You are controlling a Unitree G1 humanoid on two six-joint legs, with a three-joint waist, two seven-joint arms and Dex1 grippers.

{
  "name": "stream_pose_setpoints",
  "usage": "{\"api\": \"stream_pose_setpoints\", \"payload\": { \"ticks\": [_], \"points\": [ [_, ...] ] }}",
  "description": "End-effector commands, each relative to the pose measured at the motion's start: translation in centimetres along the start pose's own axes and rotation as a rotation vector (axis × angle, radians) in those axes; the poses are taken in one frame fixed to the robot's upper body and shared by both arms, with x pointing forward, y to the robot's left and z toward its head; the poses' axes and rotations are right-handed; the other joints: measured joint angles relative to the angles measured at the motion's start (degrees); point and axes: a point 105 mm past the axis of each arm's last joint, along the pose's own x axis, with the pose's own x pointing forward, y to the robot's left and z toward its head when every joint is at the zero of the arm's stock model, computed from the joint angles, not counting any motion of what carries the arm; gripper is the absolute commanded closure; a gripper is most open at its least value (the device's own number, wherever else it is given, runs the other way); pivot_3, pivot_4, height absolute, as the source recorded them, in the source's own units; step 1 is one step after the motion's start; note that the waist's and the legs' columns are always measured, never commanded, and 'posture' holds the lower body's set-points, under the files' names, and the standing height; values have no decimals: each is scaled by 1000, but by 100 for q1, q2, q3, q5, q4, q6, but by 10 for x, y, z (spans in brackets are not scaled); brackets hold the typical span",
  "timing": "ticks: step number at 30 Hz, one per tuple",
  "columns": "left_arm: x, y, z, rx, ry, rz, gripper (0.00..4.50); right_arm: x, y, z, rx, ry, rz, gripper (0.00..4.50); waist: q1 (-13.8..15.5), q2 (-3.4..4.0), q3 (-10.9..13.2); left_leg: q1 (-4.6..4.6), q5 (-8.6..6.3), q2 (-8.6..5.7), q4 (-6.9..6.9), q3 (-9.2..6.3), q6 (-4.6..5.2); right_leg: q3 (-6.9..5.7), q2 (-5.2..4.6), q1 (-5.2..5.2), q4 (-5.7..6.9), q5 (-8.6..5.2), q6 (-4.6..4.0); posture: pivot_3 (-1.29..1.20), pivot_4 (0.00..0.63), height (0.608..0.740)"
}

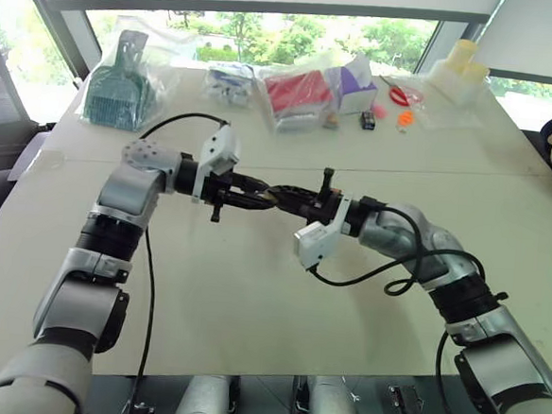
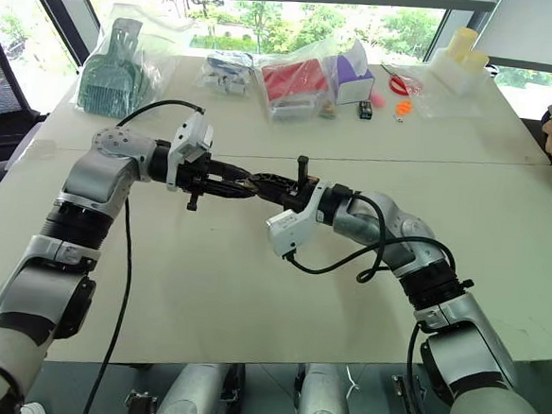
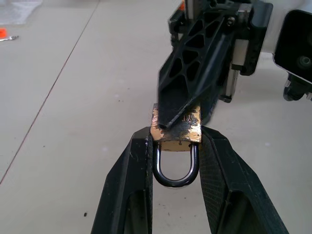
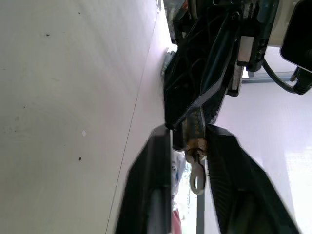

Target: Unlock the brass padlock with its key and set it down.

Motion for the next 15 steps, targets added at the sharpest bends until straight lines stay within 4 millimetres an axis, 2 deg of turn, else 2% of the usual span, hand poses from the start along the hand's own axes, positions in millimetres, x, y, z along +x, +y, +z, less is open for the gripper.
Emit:
{"api": "stream_pose_setpoints", "payload": {
  "ticks": [1,4,6,9,11,14,15],
  "points": [
    [-6,1,15,65,-20,17,3789,0,-7,2,-8,-15,-14,1597,5,0,0,0,0,0,0,0,0,0,0,0,0,0,0,0,150,740],
    [-10,1,11,75,-3,24,3789,-3,-5,-4,11,9,9,59,7,0,0,0,0,0,0,0,0,1,0,0,0,0,0,0,150,740],
    [-12,0,7,92,21,30,3789,-8,-5,-14,104,53,-2,59,2,0,0,0,0,0,0,0,0,0,0,0,0,0,0,0,150,740],
    [-15,-3,1,113,51,25,3789,-15,-9,-31,335,135,-26,59,9,0,0,0,0,1,0,0,0,0,0,1,0,0,0,0,150,740],
    [-15,-4,-1,126,62,22,3789,-18,-12,-33,470,144,-21,59,16,0,0,2,0,2,0,1,0,0,0,4,0,1,-1,0,150,740],
    [-15,-5,-2,134,69,22,3789,-19,-16,-32,547,141,-14,59,31,0,0,2,-5,3,1,-2,8,-1,0,5,-1,1,-1,0,150,740],
    [-14,-5,-2,136,69,21,3789,-18,-20,-31,547,136,-15,291,29,0,0,3,-7,3,0,-3,12,-1,0,5,-1,1,-1,0,150,740]
  ]
}}
